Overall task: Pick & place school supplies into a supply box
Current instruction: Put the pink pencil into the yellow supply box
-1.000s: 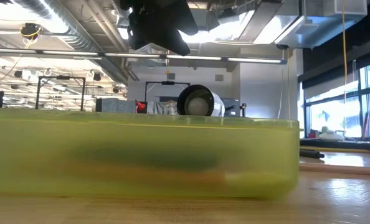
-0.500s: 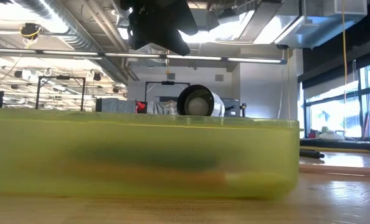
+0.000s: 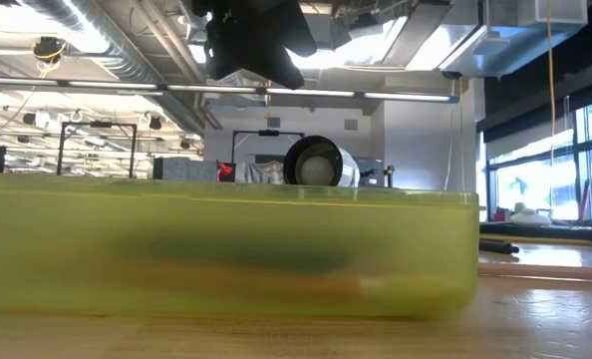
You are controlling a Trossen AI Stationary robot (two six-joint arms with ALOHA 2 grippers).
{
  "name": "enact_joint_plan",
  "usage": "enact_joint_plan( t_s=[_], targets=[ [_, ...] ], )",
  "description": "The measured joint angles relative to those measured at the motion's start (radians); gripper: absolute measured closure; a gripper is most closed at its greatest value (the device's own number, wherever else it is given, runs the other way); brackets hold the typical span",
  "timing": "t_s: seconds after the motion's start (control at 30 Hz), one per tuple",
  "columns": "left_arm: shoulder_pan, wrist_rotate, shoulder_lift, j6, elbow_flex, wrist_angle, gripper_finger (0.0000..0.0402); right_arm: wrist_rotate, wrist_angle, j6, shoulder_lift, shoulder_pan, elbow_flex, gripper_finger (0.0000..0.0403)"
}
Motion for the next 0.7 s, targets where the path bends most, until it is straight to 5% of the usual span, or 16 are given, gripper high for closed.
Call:
enact_joint_plan(
  t_s=[0.7],
  targets=[
    [0.000, 0.000, 0.000, 0.017, 0.000, 0.000, 0.0239, 0.036, -0.023, 0.056, 0.001, -0.004, 0.000, 0.0377]
  ],
)
